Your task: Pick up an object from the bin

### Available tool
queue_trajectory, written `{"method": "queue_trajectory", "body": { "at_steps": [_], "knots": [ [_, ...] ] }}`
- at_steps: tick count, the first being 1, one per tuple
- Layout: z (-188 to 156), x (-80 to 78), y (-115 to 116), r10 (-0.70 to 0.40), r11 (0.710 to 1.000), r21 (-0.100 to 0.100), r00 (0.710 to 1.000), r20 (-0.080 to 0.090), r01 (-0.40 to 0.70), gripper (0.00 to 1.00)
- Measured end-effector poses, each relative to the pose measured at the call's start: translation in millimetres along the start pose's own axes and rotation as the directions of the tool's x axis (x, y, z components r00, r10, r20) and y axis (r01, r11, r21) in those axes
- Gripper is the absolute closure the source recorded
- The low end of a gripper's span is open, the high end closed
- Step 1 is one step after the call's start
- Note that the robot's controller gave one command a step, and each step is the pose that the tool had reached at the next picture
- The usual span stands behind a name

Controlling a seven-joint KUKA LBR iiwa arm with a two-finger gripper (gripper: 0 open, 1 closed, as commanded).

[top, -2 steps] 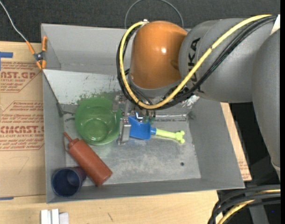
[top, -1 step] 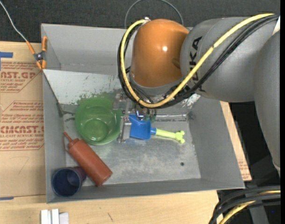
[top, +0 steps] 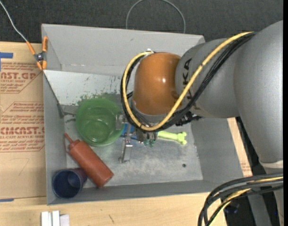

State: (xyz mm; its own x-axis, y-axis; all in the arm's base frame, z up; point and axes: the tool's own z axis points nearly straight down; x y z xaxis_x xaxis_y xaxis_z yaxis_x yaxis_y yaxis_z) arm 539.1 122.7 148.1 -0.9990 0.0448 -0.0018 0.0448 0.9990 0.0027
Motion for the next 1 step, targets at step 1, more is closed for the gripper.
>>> {"method": "queue_trajectory", "body": {
  "at_steps": [1],
  "knots": [
    [-15.9, -27.2, -63.5, -0.020, 1.000, 0.003, 1.000, 0.008, 0.020, 0.00]
  ]
}}
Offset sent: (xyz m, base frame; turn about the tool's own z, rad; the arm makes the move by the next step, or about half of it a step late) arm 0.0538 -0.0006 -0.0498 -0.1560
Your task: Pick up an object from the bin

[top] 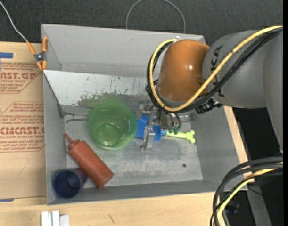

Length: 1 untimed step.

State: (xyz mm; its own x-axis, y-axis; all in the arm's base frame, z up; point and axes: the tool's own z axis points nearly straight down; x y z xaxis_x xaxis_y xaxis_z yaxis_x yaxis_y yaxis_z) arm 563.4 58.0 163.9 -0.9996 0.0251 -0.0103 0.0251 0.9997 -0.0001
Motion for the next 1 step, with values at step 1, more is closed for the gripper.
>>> {"method": "queue_trajectory", "body": {
  "at_steps": [1],
  "knots": [
    [69.0, -22.8, 66.1, -0.140, 0.990, -0.005, 0.990, -0.026, 0.139, 1.00]
  ]
}}
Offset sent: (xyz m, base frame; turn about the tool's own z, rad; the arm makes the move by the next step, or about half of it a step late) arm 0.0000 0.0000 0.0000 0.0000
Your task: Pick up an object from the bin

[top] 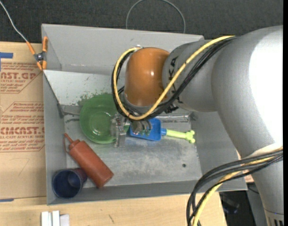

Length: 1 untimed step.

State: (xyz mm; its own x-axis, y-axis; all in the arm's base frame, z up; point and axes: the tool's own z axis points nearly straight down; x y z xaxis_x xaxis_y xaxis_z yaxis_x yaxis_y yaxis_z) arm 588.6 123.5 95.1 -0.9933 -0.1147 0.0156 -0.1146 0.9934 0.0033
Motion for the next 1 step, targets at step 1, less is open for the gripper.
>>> {"method": "queue_trajectory", "body": {
  "at_steps": [1],
  "knots": [
    [0.0, 0.0, -0.2, 0.000, 1.000, 0.000, 1.000, 0.000, 0.000, 1.00]
  ]
}}
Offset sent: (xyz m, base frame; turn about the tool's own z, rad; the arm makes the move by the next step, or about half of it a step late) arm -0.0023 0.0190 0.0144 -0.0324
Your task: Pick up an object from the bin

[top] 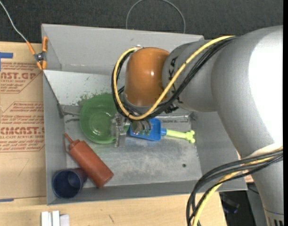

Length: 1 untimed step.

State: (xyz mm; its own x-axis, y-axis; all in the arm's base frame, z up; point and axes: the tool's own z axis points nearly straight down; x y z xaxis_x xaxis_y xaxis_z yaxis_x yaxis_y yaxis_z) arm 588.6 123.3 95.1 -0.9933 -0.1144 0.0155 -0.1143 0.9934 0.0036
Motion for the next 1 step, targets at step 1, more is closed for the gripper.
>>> {"method": "queue_trajectory", "body": {
  "at_steps": [1],
  "knots": [
    [-12.8, 1.8, 20.2, -0.034, 0.999, 0.000, 0.999, -0.005, 0.034, 1.00]
  ]
}}
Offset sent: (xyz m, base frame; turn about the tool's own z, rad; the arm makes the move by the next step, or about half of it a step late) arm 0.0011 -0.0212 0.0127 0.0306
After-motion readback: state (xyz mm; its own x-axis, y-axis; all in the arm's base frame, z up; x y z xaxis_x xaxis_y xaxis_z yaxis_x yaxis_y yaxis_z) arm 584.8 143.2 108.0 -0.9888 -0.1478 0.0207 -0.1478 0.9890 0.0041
